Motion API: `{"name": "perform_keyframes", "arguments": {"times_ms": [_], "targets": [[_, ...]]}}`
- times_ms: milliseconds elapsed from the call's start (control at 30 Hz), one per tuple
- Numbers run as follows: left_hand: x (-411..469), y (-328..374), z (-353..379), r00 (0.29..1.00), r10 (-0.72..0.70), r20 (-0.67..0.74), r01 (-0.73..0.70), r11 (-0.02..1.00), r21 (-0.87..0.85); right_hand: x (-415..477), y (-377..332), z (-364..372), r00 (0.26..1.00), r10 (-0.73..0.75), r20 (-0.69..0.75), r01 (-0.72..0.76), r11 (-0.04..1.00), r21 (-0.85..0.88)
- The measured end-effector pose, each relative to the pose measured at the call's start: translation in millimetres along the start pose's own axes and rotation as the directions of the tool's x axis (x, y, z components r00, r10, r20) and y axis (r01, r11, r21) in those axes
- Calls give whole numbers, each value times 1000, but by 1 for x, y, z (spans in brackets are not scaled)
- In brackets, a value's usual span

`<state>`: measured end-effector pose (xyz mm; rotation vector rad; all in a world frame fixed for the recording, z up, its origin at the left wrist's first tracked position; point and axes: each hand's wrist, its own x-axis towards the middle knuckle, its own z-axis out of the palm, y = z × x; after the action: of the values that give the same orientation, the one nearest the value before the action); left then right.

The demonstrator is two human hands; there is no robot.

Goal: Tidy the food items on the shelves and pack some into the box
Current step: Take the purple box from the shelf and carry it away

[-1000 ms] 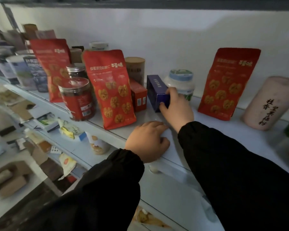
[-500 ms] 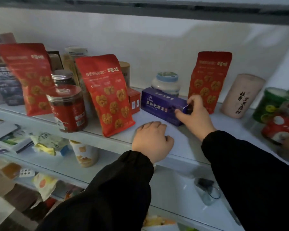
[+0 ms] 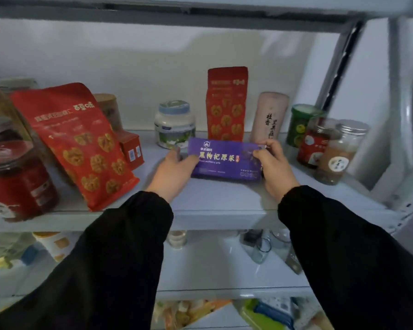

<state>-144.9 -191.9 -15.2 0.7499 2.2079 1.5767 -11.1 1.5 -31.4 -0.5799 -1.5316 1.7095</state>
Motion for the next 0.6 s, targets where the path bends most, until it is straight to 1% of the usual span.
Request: {"name": "perform_keyframes", "arguments": {"times_ms": [100, 167, 233, 400, 600], "targets": [[9, -5, 10, 997, 70, 30, -61, 967, -246, -1, -2, -1, 1000, 2, 24, -4, 998, 57], [11, -12, 12, 993, 110, 52, -87, 942, -324, 1, -2, -3, 999, -22, 30, 20, 997, 68], [10, -13, 13, 988, 141, 59, -112, 929, -353, 2, -1, -3, 998, -41, 43, 38, 998, 57], [13, -14, 12, 993, 120, 23, -100, 905, -413, 2, 4, 1, 995, -23, 92, 29, 998, -63], [16, -17, 13, 992, 118, 49, -87, 902, -423, -1, 2, 1, 996, -26, 82, 31, 997, -67]]}}
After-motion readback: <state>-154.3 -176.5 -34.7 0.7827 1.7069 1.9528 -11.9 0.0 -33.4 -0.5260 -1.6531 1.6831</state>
